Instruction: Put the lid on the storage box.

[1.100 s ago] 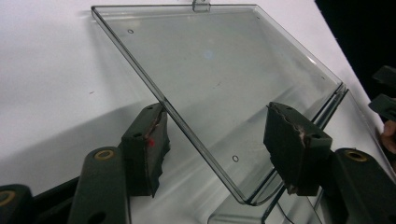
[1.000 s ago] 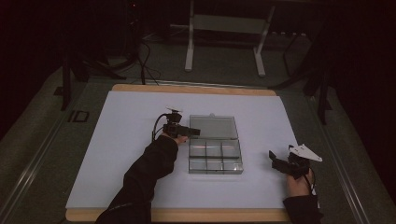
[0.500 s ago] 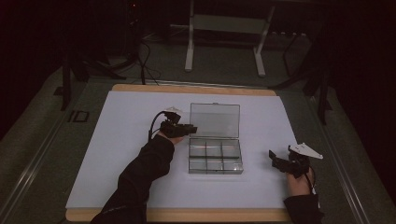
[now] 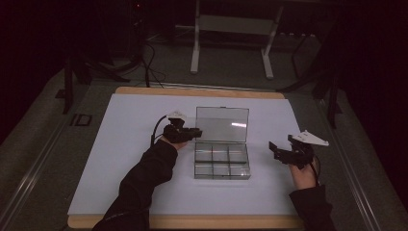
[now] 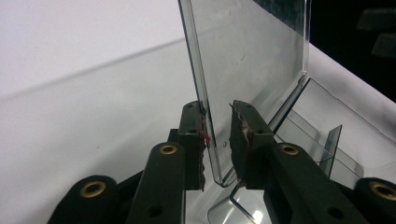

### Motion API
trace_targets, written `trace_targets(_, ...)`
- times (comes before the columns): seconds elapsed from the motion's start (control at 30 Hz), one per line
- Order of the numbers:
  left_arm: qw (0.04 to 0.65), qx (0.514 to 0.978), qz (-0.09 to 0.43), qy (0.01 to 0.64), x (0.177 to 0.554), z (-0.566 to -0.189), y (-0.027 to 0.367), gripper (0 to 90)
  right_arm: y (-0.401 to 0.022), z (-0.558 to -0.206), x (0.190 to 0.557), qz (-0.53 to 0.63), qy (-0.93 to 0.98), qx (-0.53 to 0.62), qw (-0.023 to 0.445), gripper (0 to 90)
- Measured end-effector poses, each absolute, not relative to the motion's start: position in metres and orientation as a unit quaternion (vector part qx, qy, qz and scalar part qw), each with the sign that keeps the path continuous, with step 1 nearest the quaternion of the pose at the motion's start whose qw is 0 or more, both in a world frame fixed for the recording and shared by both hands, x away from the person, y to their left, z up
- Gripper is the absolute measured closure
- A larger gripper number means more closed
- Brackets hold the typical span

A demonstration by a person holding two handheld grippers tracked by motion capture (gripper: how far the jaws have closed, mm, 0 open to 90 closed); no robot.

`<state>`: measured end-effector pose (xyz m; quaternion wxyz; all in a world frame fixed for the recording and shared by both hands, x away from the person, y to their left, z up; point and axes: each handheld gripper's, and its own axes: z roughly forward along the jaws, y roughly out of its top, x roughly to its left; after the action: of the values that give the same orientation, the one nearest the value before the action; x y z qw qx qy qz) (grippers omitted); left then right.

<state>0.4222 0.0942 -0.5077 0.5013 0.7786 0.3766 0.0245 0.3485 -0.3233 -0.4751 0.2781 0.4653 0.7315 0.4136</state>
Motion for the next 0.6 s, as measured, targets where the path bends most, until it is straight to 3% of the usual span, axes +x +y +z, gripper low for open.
trace_targets(0.33, 0.502, 0.784, 0.043, 0.363, 0.419, -0.507, 0.094, 77.0, -0.281, -0.453, 0.373, 0.445, 0.750, 0.410, 0.268, 17.2)
trace_targets(0.5, 0.503, 0.785, 0.044, 0.358, 0.420, -0.508, 0.094, 77.0, -0.263, -0.455, 0.389, 0.442, 0.762, 0.400, 0.252, 24.2)
trace_targets(0.57, 0.505, 0.785, 0.044, 0.356, 0.420, -0.508, 0.095, 77.0, -0.257, -0.458, 0.395, 0.445, 0.767, 0.396, 0.239, 29.6)
trace_targets(0.6, 0.507, 0.784, 0.043, 0.356, 0.420, -0.509, 0.095, 77.0, -0.251, -0.461, 0.400, 0.439, 0.772, 0.395, 0.234, 37.2)
